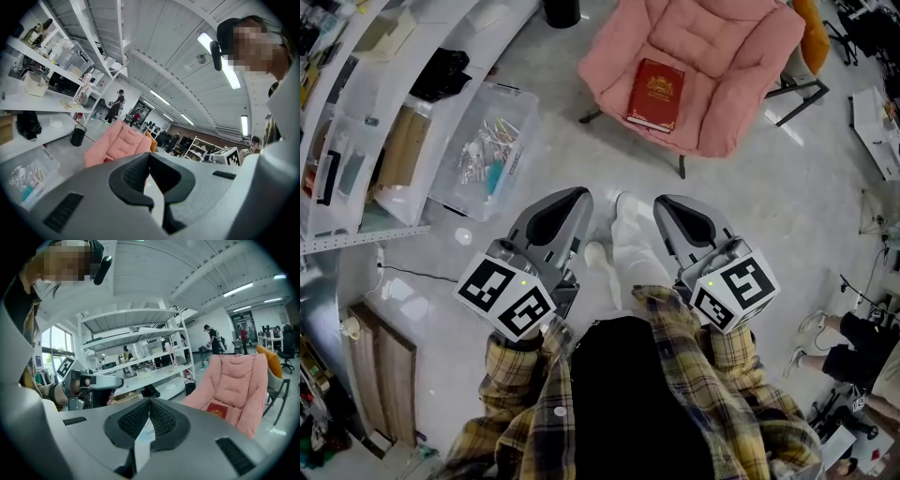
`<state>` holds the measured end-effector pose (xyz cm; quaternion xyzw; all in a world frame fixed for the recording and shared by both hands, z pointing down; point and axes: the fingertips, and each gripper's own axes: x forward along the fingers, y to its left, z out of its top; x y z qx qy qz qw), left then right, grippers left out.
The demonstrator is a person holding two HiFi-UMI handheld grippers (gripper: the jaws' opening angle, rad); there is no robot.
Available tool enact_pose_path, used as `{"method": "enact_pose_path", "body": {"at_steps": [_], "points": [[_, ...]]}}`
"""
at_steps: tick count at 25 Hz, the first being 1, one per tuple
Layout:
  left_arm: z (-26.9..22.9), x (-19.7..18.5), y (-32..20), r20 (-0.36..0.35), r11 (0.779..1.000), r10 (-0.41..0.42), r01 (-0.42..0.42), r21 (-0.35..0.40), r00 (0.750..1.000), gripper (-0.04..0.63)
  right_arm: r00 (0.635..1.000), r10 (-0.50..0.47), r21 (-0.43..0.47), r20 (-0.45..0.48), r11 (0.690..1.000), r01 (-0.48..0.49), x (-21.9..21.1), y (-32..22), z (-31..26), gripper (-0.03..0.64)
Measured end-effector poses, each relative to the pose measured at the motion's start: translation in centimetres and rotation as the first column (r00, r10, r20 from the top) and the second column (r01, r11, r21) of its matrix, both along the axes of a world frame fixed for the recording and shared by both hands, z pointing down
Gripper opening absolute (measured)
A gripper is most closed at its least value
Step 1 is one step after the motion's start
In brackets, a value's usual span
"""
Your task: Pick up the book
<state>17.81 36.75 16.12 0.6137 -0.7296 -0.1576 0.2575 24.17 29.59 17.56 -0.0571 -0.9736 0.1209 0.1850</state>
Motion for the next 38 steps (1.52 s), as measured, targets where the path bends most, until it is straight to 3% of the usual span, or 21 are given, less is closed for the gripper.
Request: {"method": "enact_pose_path", "body": {"at_steps": [13, 25, 33, 38], "points": [[-1.3, -9.8, -11.5, 0.011, 1.000, -0.007, 0.007, 0.027, 1.000, 0.005, 1.000, -0.016, 0.015, 0.006, 1.000, 0.016, -10.2, -11.5, -0.7, 0.018], [-1.7, -14.7, -22.3, 0.033, 0.999, 0.025, -0.027, 0.047, 0.999, 0.005, 0.998, 0.065, 0.022, 0.004, 0.998, -0.065, -12.9, -23.1, -0.2, 0.018], [-1.1, -18.9, -25.9, 0.012, 0.994, 0.079, -0.079, 0.070, 0.997, 0.005, 0.992, 0.122, 0.009, -0.029, 0.993, -0.122, -15.7, -25.9, 1.1, 0.018], [-0.8, -22.7, -28.9, 0.015, 0.980, 0.191, -0.191, 0.056, 0.982, 0.005, 0.974, 0.226, -0.004, -0.035, 0.974, -0.226, -18.8, -27.8, 1.6, 0.018]]}}
